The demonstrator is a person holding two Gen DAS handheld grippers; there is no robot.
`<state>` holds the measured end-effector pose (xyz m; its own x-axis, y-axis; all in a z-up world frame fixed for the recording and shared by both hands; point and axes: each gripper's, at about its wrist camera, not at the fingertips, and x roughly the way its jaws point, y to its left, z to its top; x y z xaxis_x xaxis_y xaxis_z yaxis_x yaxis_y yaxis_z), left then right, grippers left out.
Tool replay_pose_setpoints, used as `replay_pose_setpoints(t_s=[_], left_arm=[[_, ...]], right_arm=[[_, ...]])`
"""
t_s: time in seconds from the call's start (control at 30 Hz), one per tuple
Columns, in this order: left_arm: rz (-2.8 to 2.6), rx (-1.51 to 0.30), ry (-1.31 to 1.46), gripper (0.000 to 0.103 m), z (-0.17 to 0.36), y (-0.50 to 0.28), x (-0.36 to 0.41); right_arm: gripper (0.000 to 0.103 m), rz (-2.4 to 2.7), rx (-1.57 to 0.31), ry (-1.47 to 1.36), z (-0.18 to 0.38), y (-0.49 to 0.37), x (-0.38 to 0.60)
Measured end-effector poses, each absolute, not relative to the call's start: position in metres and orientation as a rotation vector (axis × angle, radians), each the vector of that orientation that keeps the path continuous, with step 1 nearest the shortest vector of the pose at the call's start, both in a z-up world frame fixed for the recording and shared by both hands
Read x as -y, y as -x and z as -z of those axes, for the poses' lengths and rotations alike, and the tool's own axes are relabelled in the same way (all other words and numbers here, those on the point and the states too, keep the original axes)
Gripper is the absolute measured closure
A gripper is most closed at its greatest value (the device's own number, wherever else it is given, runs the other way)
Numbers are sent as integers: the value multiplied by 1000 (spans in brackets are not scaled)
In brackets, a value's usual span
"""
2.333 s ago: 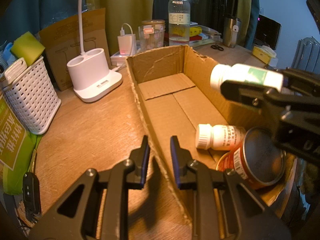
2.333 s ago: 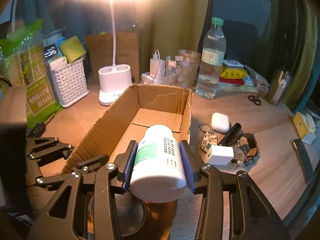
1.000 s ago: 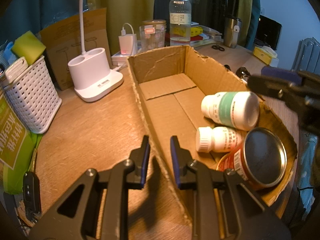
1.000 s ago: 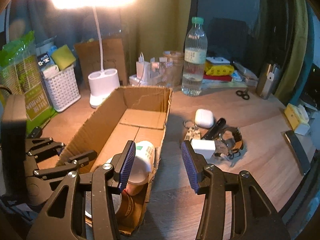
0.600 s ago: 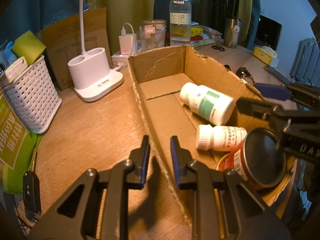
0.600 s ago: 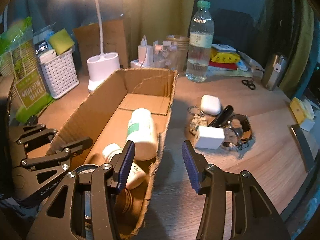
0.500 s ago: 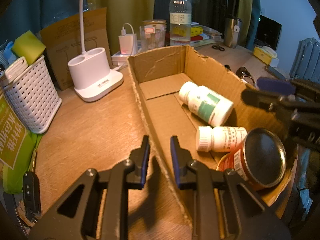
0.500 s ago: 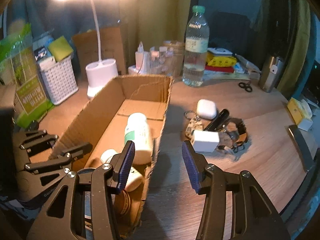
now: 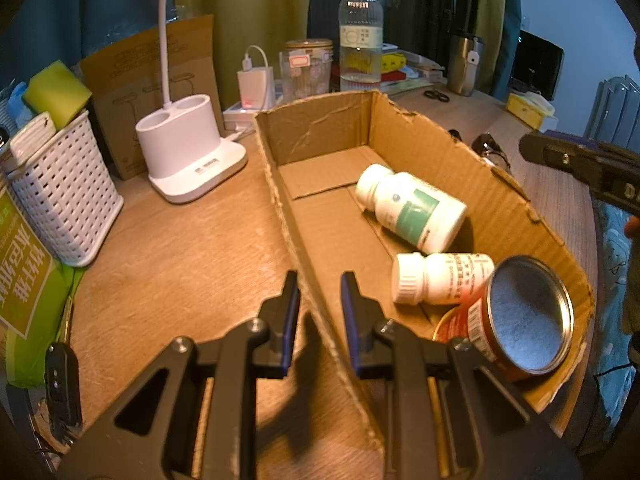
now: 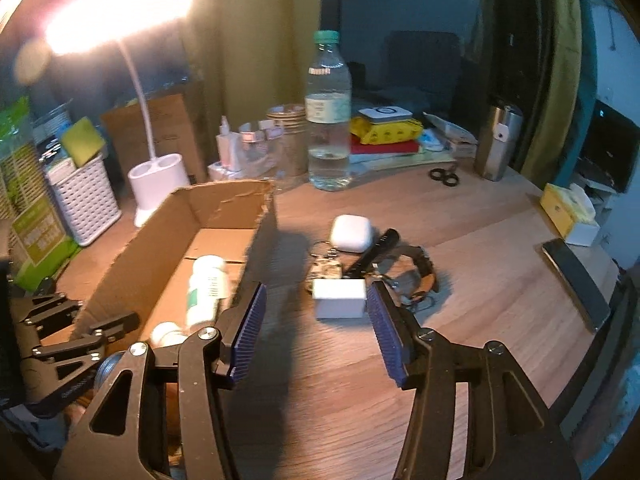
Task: Organize rigid objects
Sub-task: 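Move the right gripper to the white charger block and grasp it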
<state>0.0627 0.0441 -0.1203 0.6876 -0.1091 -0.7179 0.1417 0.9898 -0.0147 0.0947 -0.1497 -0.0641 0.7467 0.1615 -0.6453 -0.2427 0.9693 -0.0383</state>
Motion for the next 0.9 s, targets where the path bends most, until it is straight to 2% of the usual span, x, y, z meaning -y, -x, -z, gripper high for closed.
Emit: replay_pose_setpoints(t_s=[0.9], left_arm=[[141,-801,-42,82,120,-63,-44]], right_arm=[[43,-219,-778,153,106,-149,150]])
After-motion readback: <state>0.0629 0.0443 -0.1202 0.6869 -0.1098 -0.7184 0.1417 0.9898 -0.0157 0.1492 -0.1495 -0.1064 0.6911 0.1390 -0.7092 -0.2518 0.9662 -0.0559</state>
